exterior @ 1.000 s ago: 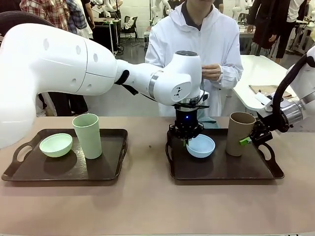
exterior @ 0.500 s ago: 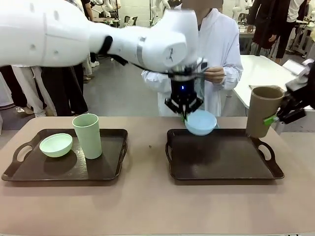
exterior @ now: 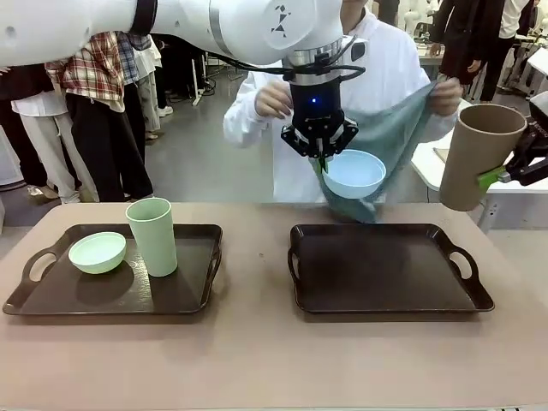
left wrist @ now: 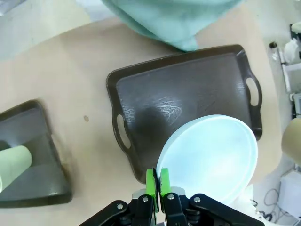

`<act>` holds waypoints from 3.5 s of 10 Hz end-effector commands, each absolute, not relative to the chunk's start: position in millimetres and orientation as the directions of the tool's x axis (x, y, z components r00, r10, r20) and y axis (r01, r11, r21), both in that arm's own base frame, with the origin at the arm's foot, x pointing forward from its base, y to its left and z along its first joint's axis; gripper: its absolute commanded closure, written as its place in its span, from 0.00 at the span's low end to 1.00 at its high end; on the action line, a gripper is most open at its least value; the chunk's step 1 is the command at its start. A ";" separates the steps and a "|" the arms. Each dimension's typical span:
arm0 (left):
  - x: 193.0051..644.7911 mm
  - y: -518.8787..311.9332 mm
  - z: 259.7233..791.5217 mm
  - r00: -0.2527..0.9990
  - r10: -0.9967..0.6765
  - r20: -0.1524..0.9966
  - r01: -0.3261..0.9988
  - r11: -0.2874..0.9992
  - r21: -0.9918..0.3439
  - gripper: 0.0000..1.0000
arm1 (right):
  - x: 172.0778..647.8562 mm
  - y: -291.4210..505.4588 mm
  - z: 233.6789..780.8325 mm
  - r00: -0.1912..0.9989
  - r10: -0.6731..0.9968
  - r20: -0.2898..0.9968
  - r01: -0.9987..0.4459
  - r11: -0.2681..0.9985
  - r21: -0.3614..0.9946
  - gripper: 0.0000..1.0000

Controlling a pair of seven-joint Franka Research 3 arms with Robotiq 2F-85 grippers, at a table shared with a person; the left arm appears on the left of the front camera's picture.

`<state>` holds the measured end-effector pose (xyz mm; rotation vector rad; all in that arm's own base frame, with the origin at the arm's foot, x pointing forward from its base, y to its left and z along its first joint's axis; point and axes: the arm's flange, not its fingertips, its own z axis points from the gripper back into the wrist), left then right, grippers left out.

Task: Set up a tray with a mat and arrange the tableware.
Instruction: Pick up the Picnic Bowl and Reusable plastic cup from the Handle tray in front of the human's position and hold them in the air, then place the Picnic Bowl and Reusable plastic cup back onto the Handle tray in front of the human's position.

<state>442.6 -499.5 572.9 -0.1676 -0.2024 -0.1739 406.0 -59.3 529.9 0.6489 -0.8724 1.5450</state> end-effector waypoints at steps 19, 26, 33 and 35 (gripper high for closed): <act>445.2 -499.1 563.3 0.971 -0.140 0.193 0.168 0.976 -0.137 1.00 | 409.9 -55.4 522.2 -0.137 0.569 0.811 -0.989 -0.029 -0.146 0.59; 445.2 -499.1 563.3 0.971 -0.140 0.193 0.168 0.976 -0.137 1.00 | 409.9 -55.4 522.2 -0.137 0.569 0.811 -0.989 -0.029 -0.146 0.59; 445.2 -499.1 563.3 0.971 -0.140 0.193 0.168 0.976 -0.137 1.00 | 409.9 -55.4 522.2 -0.137 0.569 0.811 -0.989 -0.029 -0.146 0.59; 445.2 -499.1 563.3 0.971 -0.140 0.193 0.168 0.976 -0.137 1.00 | 409.9 -55.4 522.2 -0.137 0.569 0.811 -0.989 -0.029 -0.146 0.59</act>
